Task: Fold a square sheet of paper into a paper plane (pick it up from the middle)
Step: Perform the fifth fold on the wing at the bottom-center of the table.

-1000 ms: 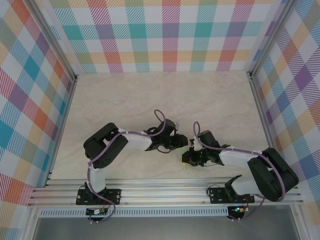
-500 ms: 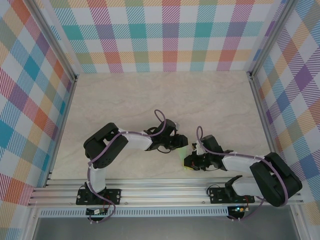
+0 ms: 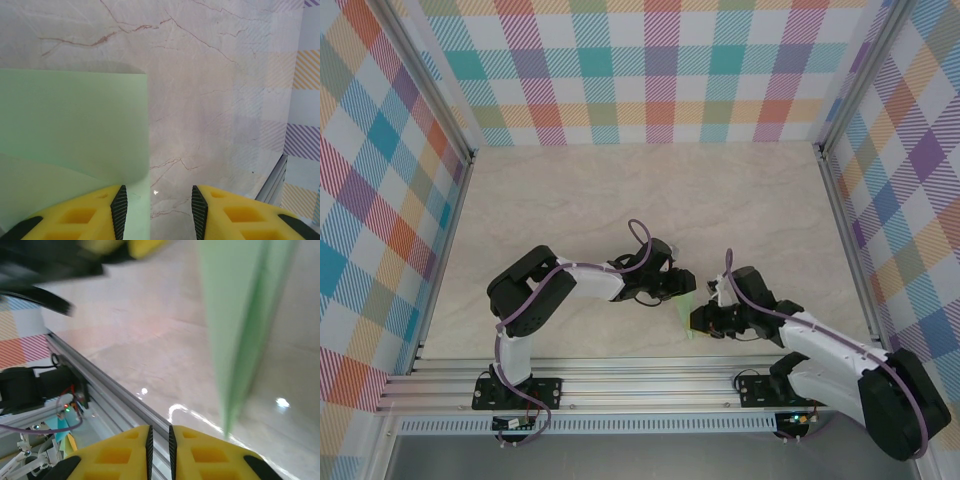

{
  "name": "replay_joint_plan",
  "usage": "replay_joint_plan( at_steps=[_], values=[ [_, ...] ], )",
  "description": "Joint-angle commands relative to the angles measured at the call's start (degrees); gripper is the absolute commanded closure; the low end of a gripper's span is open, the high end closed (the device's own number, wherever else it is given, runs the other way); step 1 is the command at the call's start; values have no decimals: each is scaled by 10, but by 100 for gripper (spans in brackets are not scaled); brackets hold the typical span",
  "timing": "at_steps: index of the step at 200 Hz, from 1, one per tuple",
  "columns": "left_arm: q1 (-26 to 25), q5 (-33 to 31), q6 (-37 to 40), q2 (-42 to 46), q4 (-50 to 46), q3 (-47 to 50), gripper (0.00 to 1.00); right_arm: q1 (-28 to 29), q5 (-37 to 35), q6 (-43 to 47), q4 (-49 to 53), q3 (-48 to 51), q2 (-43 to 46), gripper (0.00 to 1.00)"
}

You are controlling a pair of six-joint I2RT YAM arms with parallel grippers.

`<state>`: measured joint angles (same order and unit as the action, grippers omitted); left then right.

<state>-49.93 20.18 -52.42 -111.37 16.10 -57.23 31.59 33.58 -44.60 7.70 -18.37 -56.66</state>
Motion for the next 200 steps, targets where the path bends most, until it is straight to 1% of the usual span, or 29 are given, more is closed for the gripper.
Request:
replay_joint_plan(
  at_steps=[1, 18, 44, 77, 96, 111, 146, 178, 200],
  values=[
    [7, -2, 6, -21, -25, 4, 58, 2, -11, -10, -22, -25, -23, 81],
    [7, -1, 6, -20, -23, 3, 58, 2, -22, -12, -63, -27, -77, 81],
    [7, -1, 4, -19, -21, 4, 58, 2, -12, -23, -131, -25, -161, 82],
    [7, 3, 4, -16, -15, 5, 57, 2, -40, -6, -115, -17, -231, 86],
    [7, 13, 16, -6, -8, 4, 55, 3, -48, 1, -104, -11, -263, 89],
    [7, 25, 39, 13, -9, 3, 51, 2, -52, 2, -103, -7, -276, 91],
    [9, 18, 64, 72, -7, 23, 44, 3, -58, 6, -96, -9, -283, 91],
    [9, 15, 48, 100, 34, 60, 43, 2, -56, 4, -101, -11, -285, 91],
    [8, 23, 28, 93, 71, 84, 44, 2, -54, 1, -105, -11, -284, 91]
  ],
)
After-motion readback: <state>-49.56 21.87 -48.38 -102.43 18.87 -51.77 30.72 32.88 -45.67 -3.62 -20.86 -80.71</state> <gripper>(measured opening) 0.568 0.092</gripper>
